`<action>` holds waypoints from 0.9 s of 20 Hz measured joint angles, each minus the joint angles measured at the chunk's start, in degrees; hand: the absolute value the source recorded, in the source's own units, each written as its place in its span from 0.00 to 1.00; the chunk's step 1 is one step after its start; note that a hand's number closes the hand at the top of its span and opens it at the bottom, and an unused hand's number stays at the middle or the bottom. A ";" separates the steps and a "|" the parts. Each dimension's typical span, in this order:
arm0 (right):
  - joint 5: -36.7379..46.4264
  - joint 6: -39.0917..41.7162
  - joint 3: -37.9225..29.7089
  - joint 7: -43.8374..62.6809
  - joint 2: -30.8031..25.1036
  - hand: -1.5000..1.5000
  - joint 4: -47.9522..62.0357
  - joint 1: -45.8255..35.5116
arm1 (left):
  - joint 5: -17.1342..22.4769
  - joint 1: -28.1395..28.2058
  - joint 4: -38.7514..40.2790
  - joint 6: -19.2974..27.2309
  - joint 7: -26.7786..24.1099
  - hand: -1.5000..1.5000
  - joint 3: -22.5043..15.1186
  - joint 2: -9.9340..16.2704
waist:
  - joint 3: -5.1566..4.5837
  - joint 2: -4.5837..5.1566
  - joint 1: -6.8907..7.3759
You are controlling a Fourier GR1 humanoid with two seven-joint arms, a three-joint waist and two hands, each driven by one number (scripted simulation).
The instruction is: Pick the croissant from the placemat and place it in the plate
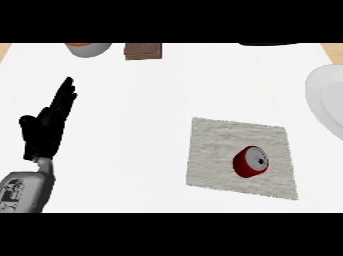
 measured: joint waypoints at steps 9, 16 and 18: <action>-8.57 1.95 -6.09 -6.71 -5.12 1.00 5.45 -0.42 | -0.10 -0.96 0.39 -1.38 -0.06 0.50 -1.04 -0.17 | -0.24 0.06 2.60; -9.40 4.60 -2.03 -5.72 -3.27 1.00 6.10 -2.96 | -0.70 -2.44 1.17 -1.80 0.00 0.50 -1.91 -0.69 | -0.44 0.13 4.15; -9.31 4.94 -0.58 -5.52 -1.82 1.00 6.02 -3.52 | -0.66 -2.25 1.33 -1.90 -0.27 0.50 -1.83 -0.75 | -0.49 0.09 4.31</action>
